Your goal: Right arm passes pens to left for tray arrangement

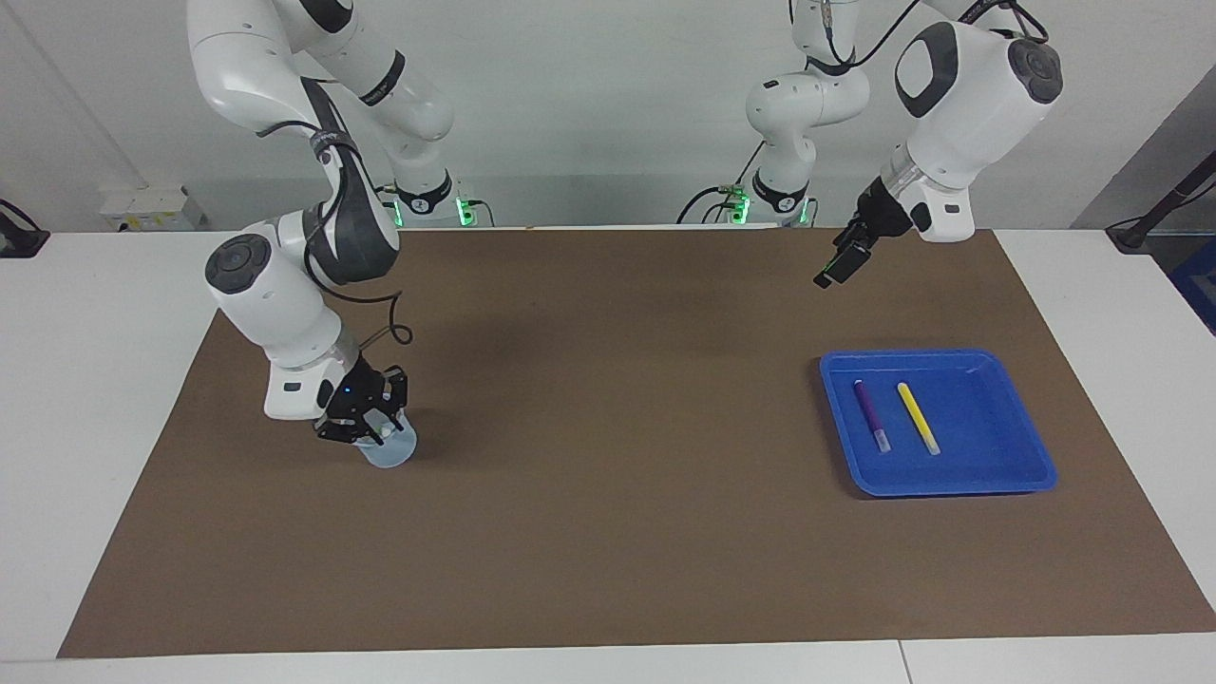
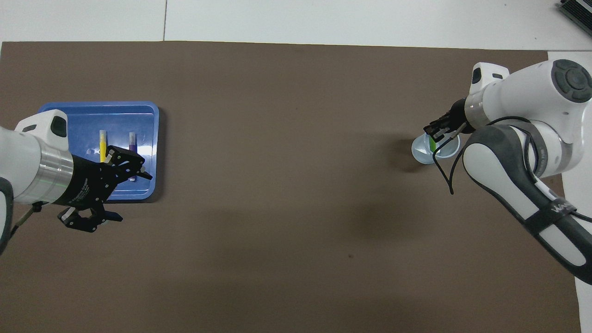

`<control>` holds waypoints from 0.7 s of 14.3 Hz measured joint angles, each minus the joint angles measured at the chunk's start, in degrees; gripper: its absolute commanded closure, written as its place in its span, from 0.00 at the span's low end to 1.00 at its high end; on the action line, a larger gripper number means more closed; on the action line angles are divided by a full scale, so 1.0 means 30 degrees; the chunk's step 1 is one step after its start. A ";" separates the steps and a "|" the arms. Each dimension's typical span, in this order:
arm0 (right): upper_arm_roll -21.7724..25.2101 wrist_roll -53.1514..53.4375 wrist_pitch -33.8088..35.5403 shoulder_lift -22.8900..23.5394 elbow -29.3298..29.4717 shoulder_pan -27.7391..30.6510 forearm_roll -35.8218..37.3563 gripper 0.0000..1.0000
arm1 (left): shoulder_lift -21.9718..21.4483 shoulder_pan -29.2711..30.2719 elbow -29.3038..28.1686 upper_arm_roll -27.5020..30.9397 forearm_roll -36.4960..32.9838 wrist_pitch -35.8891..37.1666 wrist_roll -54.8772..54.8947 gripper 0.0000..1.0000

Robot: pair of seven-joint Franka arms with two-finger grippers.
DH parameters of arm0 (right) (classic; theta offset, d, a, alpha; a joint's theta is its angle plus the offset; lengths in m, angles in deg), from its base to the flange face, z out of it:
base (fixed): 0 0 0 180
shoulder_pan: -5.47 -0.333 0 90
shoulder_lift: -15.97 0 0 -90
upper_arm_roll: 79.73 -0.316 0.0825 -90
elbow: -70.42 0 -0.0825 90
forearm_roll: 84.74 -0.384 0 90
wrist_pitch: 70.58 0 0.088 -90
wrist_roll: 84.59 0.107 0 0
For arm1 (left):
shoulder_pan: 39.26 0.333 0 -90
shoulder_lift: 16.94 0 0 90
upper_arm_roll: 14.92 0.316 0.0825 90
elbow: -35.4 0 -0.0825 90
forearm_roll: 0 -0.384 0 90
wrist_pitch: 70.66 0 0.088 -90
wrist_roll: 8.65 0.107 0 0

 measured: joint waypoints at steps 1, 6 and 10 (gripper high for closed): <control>0.0000 0.0000 0.0000 0.0000 0.0000 0.0000 0.0000 1.00 | -0.0025 0.0012 0.0162 0.0064 0.0000 -0.0004 0.0000 0.00; -0.0067 0.0000 0.0454 -0.0005 0.0227 -0.0011 0.0001 1.00 | -0.0043 0.0227 0.1152 0.0523 0.0000 -0.0007 -0.0007 0.00; -0.0282 -0.0001 0.2975 -0.0187 0.2191 -0.0945 0.0156 1.00 | -0.0044 0.0352 0.1337 0.0523 0.0000 -0.0003 -0.0012 0.00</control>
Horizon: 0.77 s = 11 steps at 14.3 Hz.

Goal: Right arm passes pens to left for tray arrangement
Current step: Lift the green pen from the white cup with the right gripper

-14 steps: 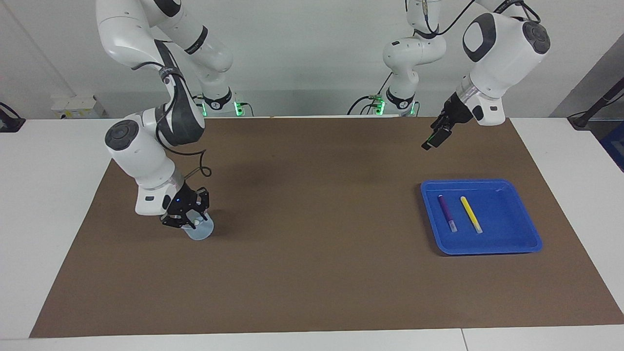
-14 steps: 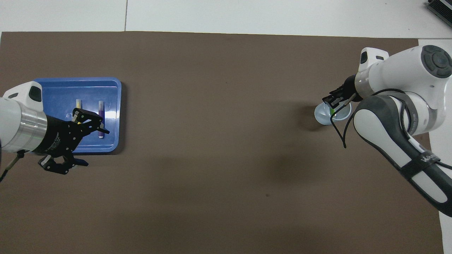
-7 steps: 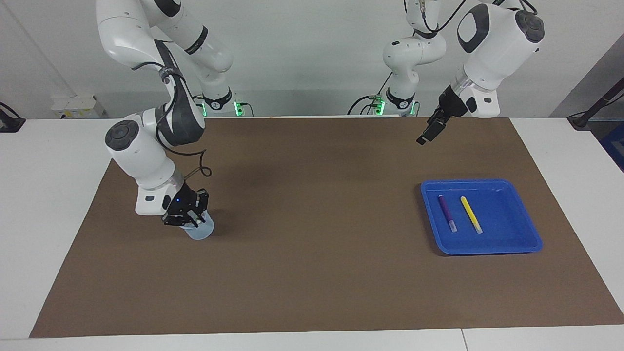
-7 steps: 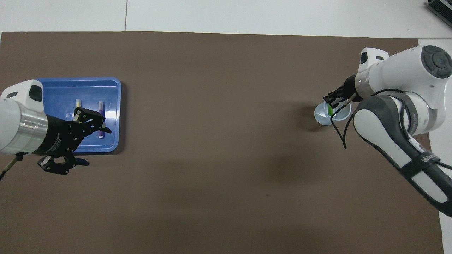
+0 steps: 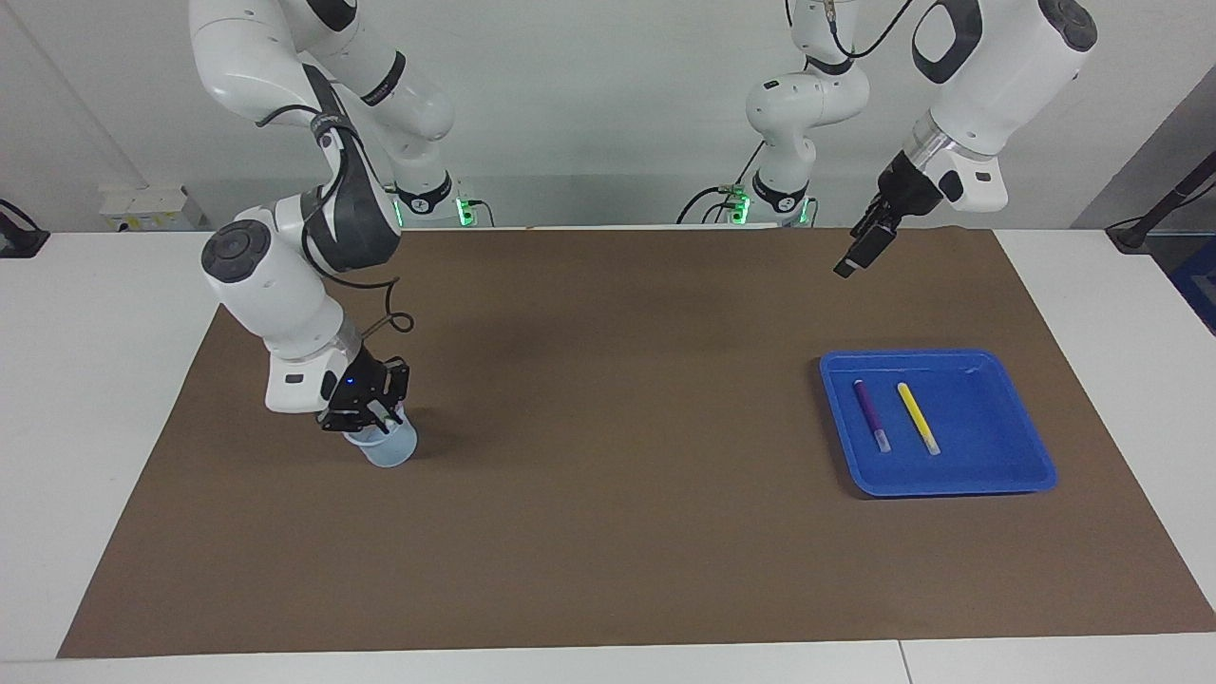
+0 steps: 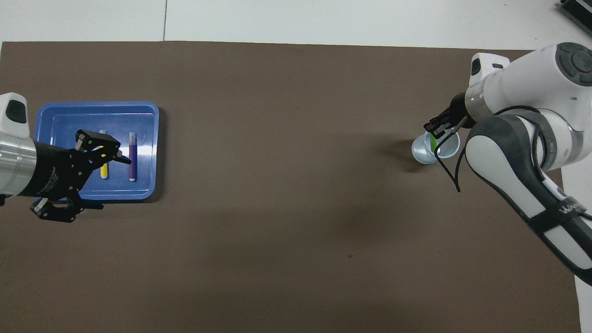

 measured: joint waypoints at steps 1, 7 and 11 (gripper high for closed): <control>-0.0018 0.0000 0.0520 -0.0128 0.0532 -0.0399 0.0116 1.00 | 0.0001 0.0015 0.0000 0.0001 0.0000 0.0017 0.0000 0.00; -0.0037 0.0000 0.2187 -0.0963 0.2035 -0.1714 0.1101 1.00 | -0.0007 0.0019 -0.0058 -0.0009 0.0000 0.0172 0.0430 0.00; -0.0489 0.0102 0.2800 -0.1025 0.3143 -0.2647 0.1761 1.00 | -0.0209 0.0020 -0.0599 -0.0007 0.0343 0.0271 0.0103 0.03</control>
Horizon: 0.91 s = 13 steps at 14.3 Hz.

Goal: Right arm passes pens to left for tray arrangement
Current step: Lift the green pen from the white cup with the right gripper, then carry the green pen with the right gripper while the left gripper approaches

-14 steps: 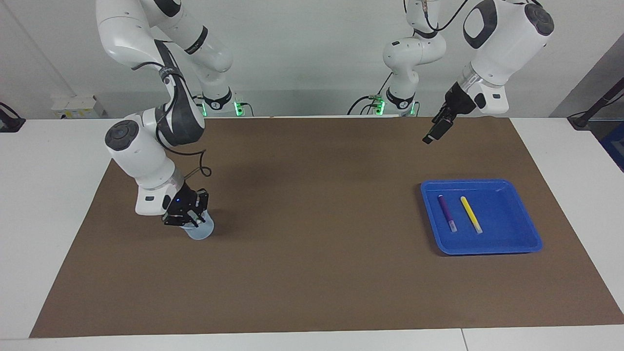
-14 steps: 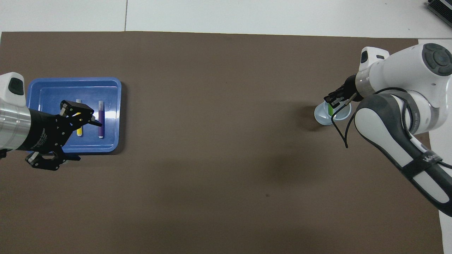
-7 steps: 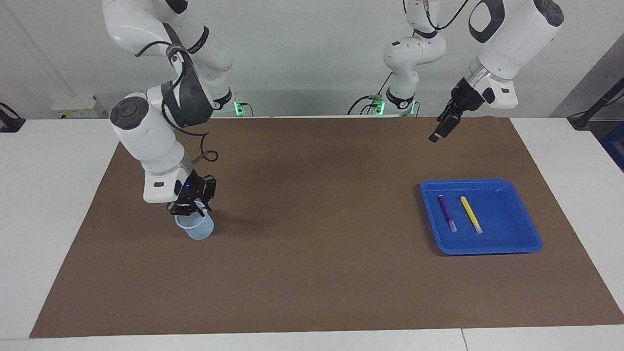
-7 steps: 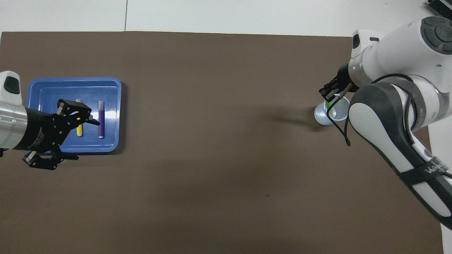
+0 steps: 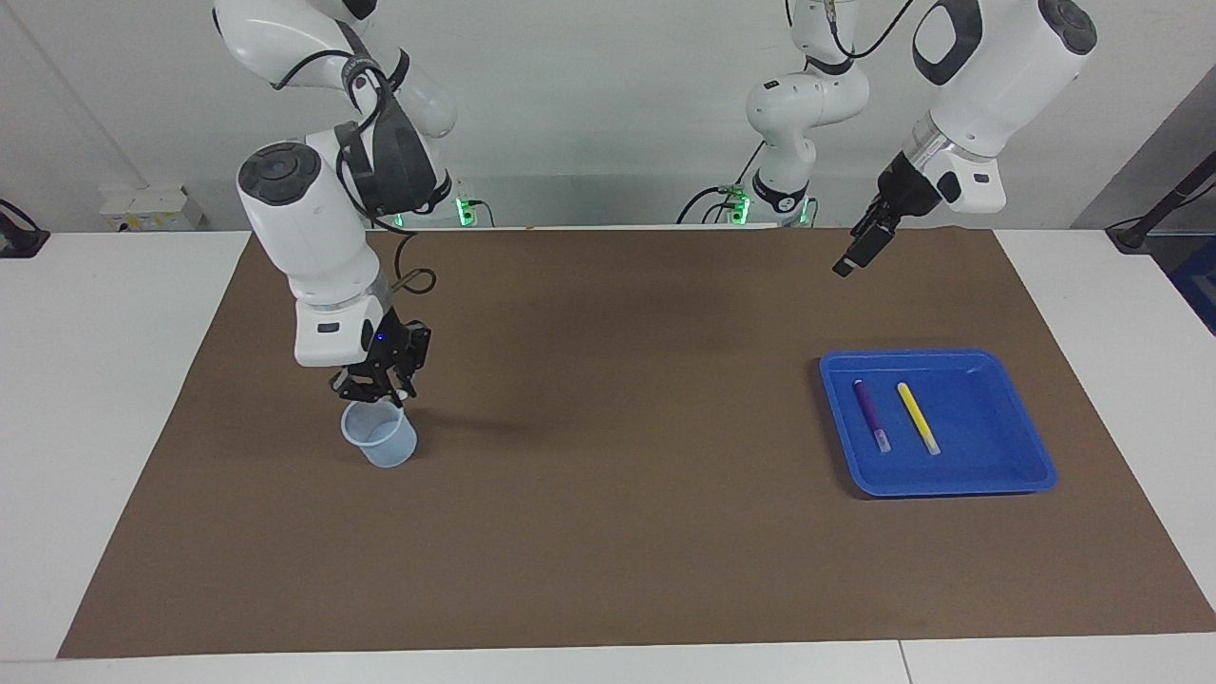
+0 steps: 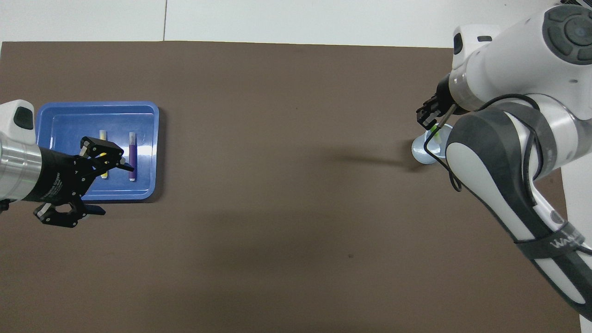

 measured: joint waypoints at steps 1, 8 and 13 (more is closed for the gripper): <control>-0.0398 0.0437 0.0038 -0.0055 0.0104 -0.0133 0.0000 1.00 | -0.0067 0.0000 -0.0087 0.0000 0.0535 0.0000 -0.0782 0.03; -0.1545 0.3704 0.0058 -0.0172 0.0131 -0.0617 -0.1361 1.00 | -0.0338 0.0017 -0.0523 0.0006 0.2264 -0.0038 -0.4736 0.08; -0.1632 0.7504 -0.0880 -0.0172 0.0148 -0.1757 -0.3606 1.00 | -0.0824 0.0290 -0.1440 0.0026 0.3090 -0.0493 -0.4921 0.08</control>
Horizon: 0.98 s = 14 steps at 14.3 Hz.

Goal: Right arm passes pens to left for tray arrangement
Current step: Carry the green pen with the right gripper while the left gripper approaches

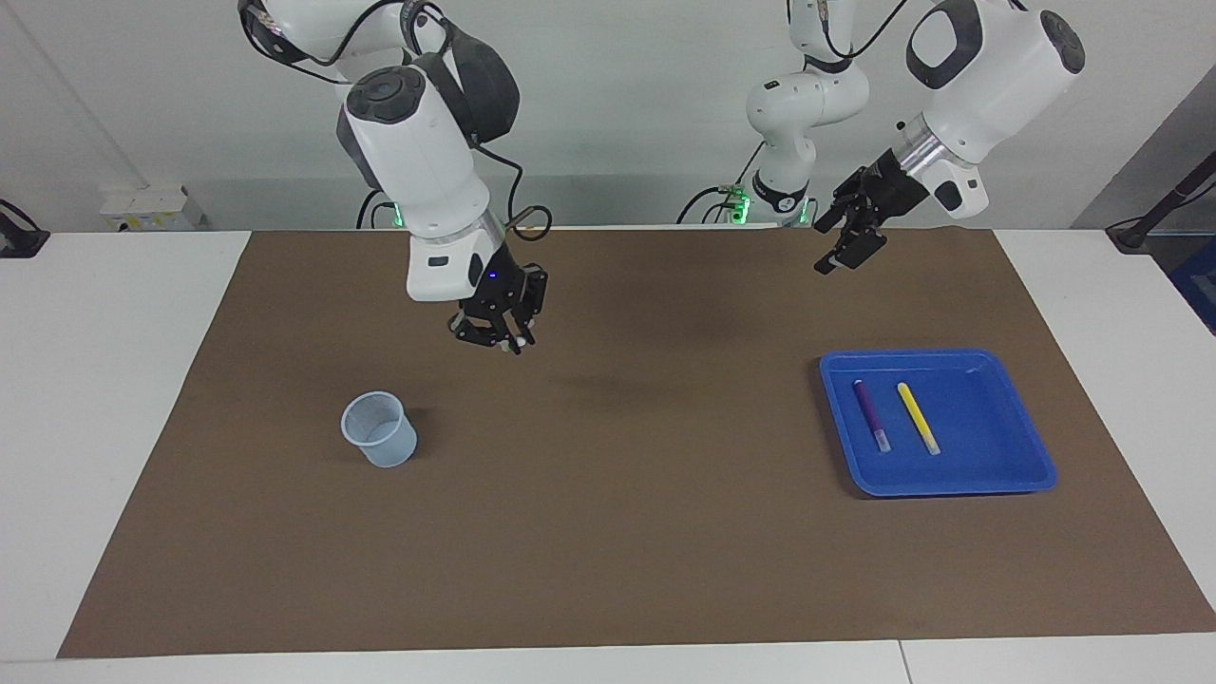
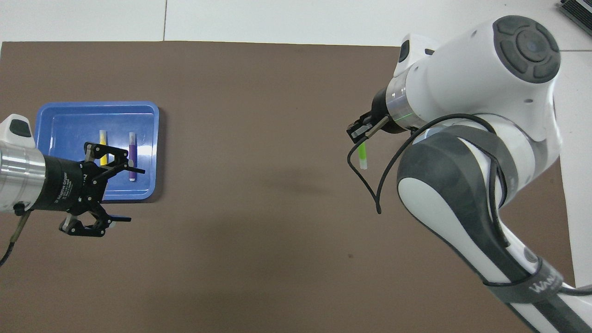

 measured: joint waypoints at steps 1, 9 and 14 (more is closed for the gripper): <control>-0.0010 0.0899 -0.0333 0.0001 0.0004 -0.0360 -0.0120 1.00 | -0.0064 0.0000 -0.0081 0.0000 0.0017 -0.0037 -0.0016 0.07; -0.0055 0.9894 -0.2224 0.0002 0.0051 -0.2345 -0.2694 1.00 | -0.0221 0.0000 -0.0400 -0.0011 0.1148 -0.0415 -0.1853 0.09; -0.0062 1.5425 -0.4851 0.0017 0.0042 -0.3176 -0.3849 1.00 | -0.0266 -0.0027 -0.0453 -0.0071 0.3320 -0.1602 -0.5944 0.09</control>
